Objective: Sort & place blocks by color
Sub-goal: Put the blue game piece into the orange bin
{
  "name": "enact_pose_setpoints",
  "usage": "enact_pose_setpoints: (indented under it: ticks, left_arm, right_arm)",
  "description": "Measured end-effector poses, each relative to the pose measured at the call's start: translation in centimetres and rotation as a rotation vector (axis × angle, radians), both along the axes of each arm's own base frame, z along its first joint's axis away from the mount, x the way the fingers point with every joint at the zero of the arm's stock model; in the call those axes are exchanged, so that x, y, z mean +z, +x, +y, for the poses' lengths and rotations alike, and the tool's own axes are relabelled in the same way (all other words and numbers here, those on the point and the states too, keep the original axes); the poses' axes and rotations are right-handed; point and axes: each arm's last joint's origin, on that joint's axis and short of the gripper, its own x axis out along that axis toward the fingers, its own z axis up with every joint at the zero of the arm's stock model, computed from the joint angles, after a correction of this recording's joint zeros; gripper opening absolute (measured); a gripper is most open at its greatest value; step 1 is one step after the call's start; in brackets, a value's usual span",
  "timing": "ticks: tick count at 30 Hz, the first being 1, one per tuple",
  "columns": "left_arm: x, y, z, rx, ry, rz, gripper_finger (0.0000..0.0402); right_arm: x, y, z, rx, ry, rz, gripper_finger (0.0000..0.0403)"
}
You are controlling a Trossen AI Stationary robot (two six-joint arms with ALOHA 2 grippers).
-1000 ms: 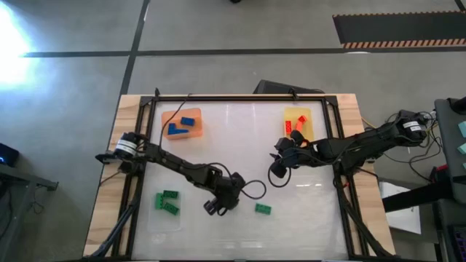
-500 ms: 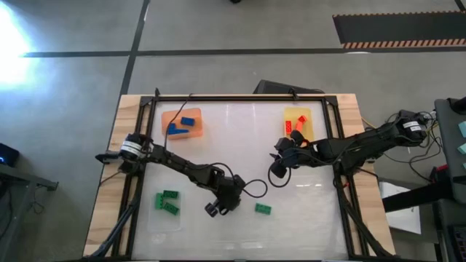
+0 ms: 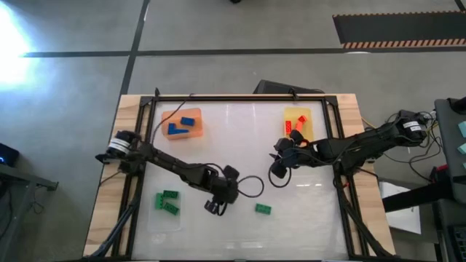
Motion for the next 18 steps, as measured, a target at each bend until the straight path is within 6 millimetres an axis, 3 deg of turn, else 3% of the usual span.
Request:
enact_pose_setpoints:
  ticks: [10,18]
  left_arm:
    - [5.8,-3.2,0.3,0.356,-0.131,-0.048,0.0129]
    - [8.9,-7.3,1.5,0.591,-0.045,-0.019,0.0139]
  right_arm:
    - [0.7,0.5,0.0,0.040,-0.065,-0.036,0.0166]
    - [1.7,1.3,0.1,0.108,-0.141,-0.117,0.0166]
